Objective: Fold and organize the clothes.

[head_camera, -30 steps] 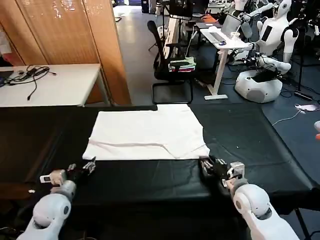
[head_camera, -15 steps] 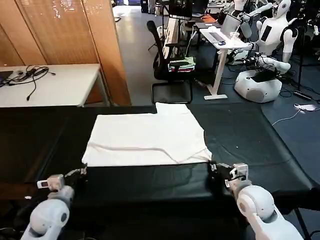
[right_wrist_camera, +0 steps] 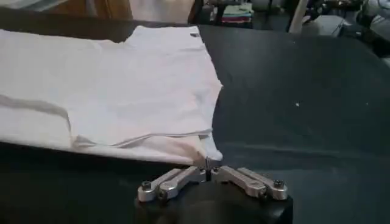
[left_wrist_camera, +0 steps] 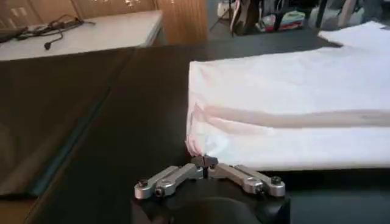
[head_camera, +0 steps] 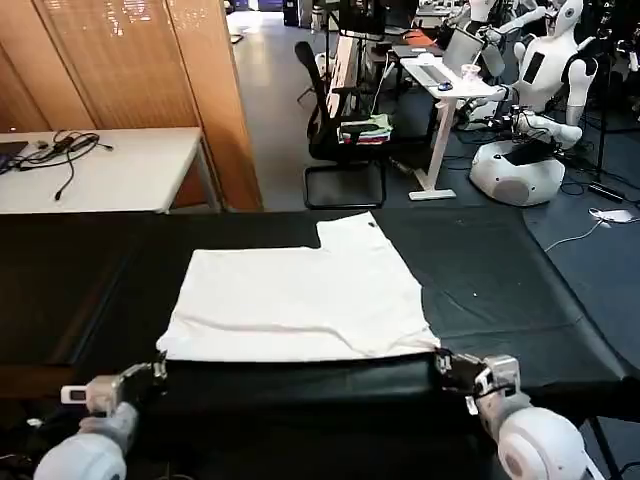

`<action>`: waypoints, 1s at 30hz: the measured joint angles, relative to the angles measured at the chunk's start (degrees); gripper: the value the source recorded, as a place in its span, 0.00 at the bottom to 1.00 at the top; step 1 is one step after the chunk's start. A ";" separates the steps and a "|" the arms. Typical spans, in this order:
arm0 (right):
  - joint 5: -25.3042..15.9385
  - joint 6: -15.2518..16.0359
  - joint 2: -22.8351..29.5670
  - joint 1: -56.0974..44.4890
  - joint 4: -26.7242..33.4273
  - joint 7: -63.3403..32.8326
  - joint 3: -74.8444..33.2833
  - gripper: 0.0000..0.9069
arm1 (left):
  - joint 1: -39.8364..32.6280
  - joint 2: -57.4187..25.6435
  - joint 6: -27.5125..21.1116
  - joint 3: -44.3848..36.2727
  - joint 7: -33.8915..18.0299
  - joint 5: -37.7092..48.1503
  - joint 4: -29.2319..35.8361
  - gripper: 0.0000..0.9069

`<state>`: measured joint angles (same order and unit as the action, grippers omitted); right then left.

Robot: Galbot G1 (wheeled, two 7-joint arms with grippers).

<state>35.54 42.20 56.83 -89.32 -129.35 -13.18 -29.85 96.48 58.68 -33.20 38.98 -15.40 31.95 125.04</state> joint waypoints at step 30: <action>1.31 -6.15 -0.11 28.88 15.01 4.12 7.57 0.97 | -18.46 -2.83 -0.18 -1.30 1.68 8.08 -6.19 0.97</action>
<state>36.86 36.05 56.72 -60.44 -114.35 -9.06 -22.28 78.03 55.85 -33.38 37.68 -13.72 40.03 118.85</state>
